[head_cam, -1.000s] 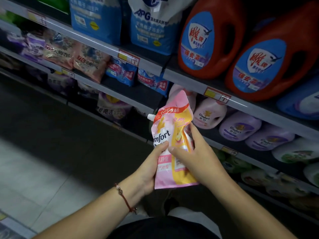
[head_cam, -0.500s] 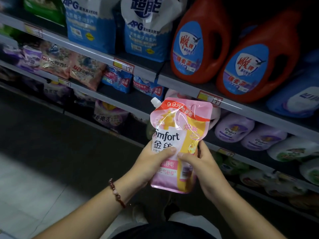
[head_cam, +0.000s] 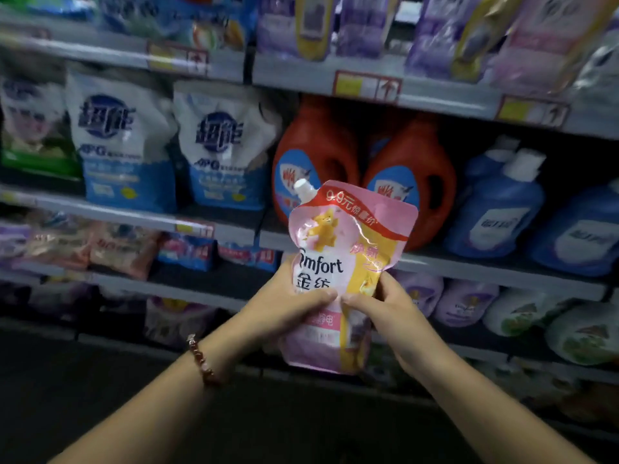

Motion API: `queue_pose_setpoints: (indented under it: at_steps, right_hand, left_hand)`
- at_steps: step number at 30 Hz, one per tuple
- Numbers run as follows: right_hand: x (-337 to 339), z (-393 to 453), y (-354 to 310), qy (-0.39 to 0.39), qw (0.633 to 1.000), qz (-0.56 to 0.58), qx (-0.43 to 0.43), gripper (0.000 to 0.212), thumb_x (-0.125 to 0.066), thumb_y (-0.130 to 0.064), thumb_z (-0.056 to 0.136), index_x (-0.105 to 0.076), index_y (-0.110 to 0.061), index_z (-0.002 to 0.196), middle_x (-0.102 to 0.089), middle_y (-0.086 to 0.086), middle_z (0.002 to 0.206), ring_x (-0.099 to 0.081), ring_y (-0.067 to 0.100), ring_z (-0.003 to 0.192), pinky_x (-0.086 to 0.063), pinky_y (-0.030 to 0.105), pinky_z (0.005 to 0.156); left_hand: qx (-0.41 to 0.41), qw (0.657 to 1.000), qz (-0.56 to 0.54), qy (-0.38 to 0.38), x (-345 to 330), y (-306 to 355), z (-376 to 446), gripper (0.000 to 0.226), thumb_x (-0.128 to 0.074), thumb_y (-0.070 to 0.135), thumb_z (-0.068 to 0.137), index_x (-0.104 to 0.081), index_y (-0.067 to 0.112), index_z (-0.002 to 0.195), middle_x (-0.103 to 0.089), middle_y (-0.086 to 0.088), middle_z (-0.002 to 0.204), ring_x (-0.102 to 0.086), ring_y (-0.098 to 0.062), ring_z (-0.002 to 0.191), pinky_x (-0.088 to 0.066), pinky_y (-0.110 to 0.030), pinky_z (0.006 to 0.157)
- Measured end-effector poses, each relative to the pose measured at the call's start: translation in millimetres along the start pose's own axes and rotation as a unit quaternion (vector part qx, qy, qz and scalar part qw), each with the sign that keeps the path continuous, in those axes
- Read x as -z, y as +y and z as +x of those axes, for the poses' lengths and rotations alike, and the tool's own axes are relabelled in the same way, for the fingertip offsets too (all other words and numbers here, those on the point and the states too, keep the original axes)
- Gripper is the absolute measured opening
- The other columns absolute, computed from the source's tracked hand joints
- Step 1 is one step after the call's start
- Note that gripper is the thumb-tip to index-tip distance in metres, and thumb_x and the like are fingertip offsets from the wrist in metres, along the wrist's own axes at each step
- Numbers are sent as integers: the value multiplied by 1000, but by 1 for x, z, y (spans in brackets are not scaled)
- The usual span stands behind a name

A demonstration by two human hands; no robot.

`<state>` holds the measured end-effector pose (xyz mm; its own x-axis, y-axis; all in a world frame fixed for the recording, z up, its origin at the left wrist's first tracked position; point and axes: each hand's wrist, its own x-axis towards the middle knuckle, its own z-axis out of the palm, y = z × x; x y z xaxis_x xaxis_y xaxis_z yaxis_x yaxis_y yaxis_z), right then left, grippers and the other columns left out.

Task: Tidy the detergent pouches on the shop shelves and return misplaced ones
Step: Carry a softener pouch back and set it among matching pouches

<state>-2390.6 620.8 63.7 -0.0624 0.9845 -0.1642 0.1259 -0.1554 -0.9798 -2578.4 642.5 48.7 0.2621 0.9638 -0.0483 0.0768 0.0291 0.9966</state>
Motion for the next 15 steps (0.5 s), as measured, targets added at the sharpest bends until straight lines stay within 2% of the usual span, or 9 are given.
queue_pose_setpoints:
  at_steps: [3, 6, 8, 10, 12, 14, 15]
  right_hand:
    - [16, 13, -46, 9, 997, -66, 37, 29, -73, -16, 84, -63, -23, 110, -75, -7, 97, -71, 9, 89, -54, 26, 74]
    - [33, 21, -96, 35, 986, -130, 98, 21, -73, -26, 84, -66, -27, 104, -75, -4, 96, -71, 16, 87, -58, 33, 78]
    - [44, 27, -128, 45, 979, -144, 138, 20, -72, -25, 86, -66, -27, 105, -74, -4, 97, -71, 16, 87, -58, 29, 77]
    - [55, 33, -159, 45, 972, -165, 163, 26, -72, -29, 87, -65, -27, 111, -74, -7, 101, -71, 13, 90, -59, 27, 78]
    - [68, 38, -187, 42, 960, -207, 182, 36, -70, -42, 86, -62, -31, 119, -71, -13, 105, -69, 8, 93, -57, 26, 80]
    - [84, 45, -207, 68, 931, -283, 222, 44, -62, -57, 86, -57, -40, 127, -65, -21, 115, -63, 2, 103, -51, 22, 85]
    - [94, 51, -214, 97, 907, -323, 252, 49, -57, -62, 87, -54, -41, 132, -61, -21, 126, -58, 3, 114, -48, 25, 92]
  left_hand:
    - [-19, 999, 25, -13, 8, 43, 20, 70, -85, 39, 67, -48, 29, 126, -72, 2, 115, -72, -16, 102, -56, -45, 93]
    - [-74, 997, 26, -13, 10, 90, 38, 58, -84, 23, 77, -51, 25, 124, -73, 0, 111, -73, -17, 99, -58, -41, 89]
    - [-116, 993, 27, -12, 8, 122, 50, 47, -78, 14, 82, -54, 20, 122, -74, -2, 110, -73, -18, 97, -60, -35, 82]
    - [-151, 988, 23, 1, 5, 152, 62, 39, -74, 8, 85, -57, 17, 118, -75, -2, 106, -74, -18, 94, -59, -28, 74]
    - [-182, 983, 31, 12, 2, 180, 72, 32, -72, 7, 86, -59, 17, 114, -76, 1, 100, -74, -15, 89, -59, -25, 69]
    - [-201, 978, 34, 35, 0, 201, 82, 29, -72, 9, 86, -61, 17, 112, -77, 3, 95, -74, -14, 85, -58, -24, 65]
    - [-206, 977, 31, 51, 0, 209, 86, 28, -74, 11, 85, -62, 17, 111, -77, 3, 95, -75, -15, 85, -59, -26, 65]
